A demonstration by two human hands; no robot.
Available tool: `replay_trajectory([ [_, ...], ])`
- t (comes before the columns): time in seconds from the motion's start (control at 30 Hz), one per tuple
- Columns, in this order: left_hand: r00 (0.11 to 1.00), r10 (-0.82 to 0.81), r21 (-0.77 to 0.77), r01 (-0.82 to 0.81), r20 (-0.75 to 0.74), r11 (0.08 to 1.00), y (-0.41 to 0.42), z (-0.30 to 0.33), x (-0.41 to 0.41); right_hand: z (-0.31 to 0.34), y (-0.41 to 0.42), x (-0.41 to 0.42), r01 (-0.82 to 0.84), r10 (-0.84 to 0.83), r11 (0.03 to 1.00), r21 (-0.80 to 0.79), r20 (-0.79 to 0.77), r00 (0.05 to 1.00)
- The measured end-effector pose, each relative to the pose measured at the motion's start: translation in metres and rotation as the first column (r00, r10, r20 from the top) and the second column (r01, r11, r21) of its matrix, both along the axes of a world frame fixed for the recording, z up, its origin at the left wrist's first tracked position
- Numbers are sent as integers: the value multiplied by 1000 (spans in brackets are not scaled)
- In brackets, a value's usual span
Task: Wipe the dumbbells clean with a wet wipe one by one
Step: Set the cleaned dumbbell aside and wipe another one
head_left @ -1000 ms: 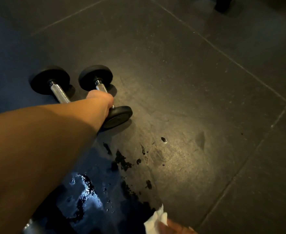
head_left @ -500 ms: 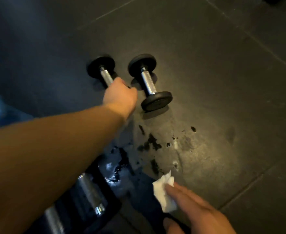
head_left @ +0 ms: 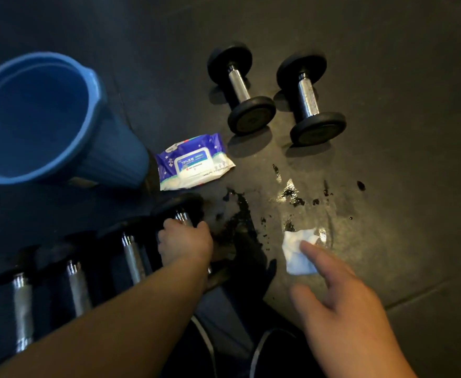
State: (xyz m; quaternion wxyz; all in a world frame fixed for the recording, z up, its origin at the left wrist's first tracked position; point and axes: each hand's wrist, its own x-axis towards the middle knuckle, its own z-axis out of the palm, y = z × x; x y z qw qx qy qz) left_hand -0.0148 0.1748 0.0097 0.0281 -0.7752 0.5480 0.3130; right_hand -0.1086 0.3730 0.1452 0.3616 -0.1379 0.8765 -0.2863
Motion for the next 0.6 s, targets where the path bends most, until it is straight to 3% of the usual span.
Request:
replay_trajectory([
  [0.17, 989, 128, 155, -115, -75, 981, -10, -20, 10, -5, 3, -1, -29, 30, 998, 56, -18, 999],
  [0.27, 984, 122, 248, -87, -130, 965, -3, -30, 12, -5, 3, -2, -13, 12, 999, 52, 20, 1000],
  [0.47, 991, -57, 176, 78, -119, 981, 10, -25, 12, -3, 8, -5, 23, -25, 998, 59, 32, 999],
  [0.6, 914, -400, 83, 404, -64, 911, 18, -5, -7, -1, 13, -12, 100, -102, 993, 63, 39, 994],
])
